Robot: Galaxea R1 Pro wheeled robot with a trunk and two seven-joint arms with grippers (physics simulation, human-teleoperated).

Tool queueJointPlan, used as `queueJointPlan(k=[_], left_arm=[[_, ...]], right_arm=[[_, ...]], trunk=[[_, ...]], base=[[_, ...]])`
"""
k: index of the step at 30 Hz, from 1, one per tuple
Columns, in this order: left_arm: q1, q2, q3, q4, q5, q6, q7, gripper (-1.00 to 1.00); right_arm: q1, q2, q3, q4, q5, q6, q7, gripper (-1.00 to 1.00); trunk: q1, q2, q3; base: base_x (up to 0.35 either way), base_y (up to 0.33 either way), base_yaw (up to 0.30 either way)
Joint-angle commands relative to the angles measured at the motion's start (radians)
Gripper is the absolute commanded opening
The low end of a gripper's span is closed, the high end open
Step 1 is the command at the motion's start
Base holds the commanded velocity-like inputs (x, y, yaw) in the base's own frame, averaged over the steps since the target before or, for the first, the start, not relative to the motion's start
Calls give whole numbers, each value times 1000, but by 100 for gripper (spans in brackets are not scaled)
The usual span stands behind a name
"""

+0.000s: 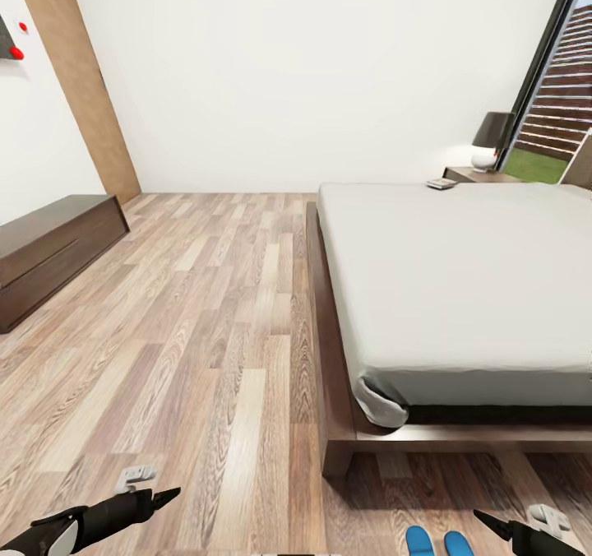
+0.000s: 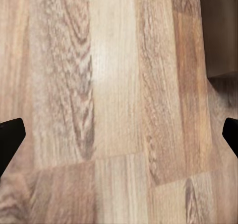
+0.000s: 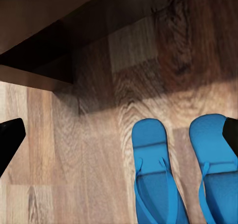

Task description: In the bedroom, move the book from the bed onto either nightstand, and place the two sandals side by side next to the bed.

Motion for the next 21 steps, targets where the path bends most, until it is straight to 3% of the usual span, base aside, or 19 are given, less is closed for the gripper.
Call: queueJointPlan(k=[1,21], left_arm=[[0,0,0,0,5,5,-4,100],[0,0,-1,0,5,5,-4,100]], right_arm=[[-1,0,-3,1,1,1,3,100],[-1,0,-3,1,1,1,3,100]], trunk=[[-1,0,3],[-10,5,80]], base=[[0,0,0],[0,0,0]])
